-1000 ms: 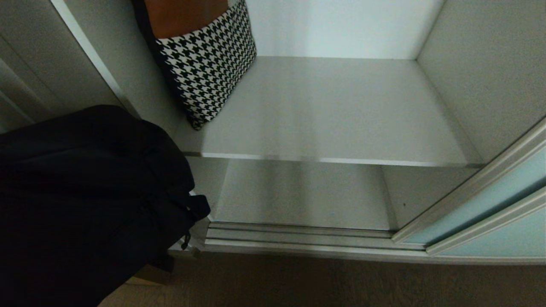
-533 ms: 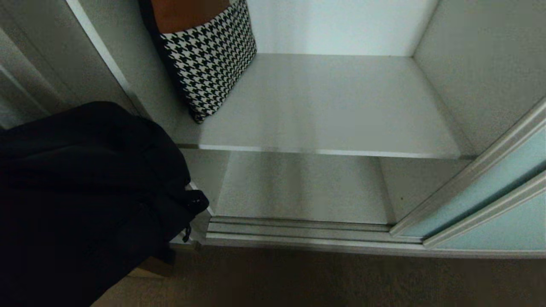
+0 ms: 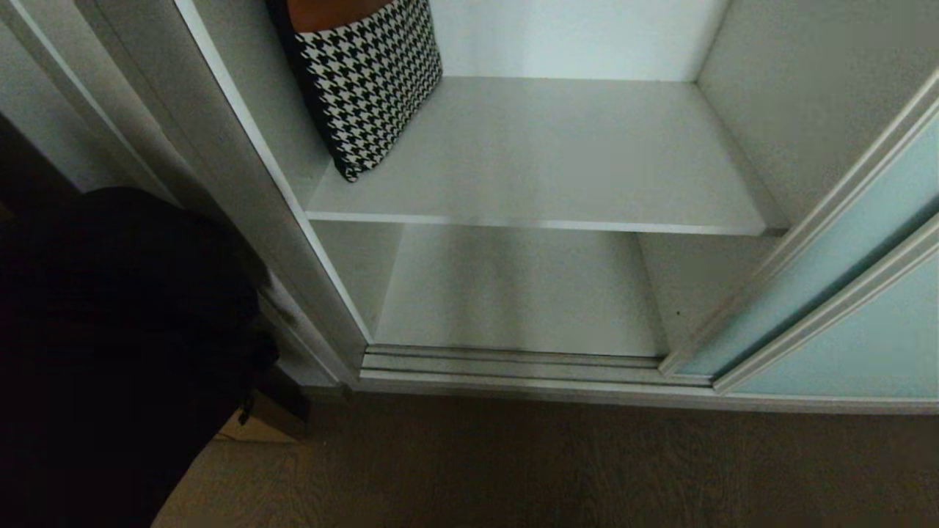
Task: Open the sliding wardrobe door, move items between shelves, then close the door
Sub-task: Place the bag on the lower shelf
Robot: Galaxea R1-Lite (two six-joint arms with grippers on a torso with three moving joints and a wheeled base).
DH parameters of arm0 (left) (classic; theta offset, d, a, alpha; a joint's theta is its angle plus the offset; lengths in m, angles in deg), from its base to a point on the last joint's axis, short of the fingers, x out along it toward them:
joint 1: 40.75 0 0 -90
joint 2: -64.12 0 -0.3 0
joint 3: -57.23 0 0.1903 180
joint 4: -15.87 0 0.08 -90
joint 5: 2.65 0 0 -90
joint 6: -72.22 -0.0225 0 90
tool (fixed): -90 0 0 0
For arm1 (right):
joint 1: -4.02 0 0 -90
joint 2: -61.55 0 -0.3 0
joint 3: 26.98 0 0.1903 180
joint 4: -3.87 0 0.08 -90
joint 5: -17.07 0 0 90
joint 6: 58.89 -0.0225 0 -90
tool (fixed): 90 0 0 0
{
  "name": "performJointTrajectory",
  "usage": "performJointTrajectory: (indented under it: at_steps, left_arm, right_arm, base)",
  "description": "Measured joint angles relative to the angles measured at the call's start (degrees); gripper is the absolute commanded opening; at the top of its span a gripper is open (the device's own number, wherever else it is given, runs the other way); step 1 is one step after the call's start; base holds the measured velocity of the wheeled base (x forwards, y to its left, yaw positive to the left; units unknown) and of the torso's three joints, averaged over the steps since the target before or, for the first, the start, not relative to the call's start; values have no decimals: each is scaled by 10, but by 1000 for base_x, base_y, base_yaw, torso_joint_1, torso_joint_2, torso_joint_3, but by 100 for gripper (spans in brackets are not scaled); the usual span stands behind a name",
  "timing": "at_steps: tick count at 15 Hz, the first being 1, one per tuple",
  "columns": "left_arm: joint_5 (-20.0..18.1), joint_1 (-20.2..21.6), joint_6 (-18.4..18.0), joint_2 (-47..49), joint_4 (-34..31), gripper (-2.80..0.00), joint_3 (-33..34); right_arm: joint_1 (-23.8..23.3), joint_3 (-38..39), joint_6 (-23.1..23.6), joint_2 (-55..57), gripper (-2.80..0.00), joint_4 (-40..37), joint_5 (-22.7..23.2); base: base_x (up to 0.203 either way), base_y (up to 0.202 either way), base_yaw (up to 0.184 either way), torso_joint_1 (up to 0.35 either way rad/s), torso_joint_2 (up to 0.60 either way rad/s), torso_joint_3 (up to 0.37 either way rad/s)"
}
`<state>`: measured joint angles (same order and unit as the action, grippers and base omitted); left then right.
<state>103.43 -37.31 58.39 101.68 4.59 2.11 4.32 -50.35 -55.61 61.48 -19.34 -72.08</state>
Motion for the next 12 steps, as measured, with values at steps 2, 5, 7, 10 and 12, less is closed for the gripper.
performJointTrajectory:
  at_steps: [2, 5, 7, 10, 12]
  left_arm:
    - [-2, 0, 0, -2, 4, -280, -4]
    - [-22, 0, 1, -11, -2, -280, 6]
    - [-46, 0, 2, -22, -6, -280, 15]
    - [-48, 0, 2, -29, -5, -280, 17]
    - [-48, 0, 2, -31, -5, -280, 18]
  right_arm:
    - [0, 0, 0, 0, -280, 0, 0]
    - [0, 0, 0, 0, -280, 0, 0]
    - [0, 0, 0, 0, -280, 0, 0]
    - [0, 0, 0, 0, -280, 0, 0]
    - [0, 0, 0, 0, -280, 0, 0]
  base:
    - [0, 0, 0, 0, 0, 0]
    - [0, 0, 0, 0, 0, 0]
    - [0, 0, 0, 0, 0, 0]
    - [0, 0, 0, 0, 0, 0]
    - [0, 0, 0, 0, 0, 0]
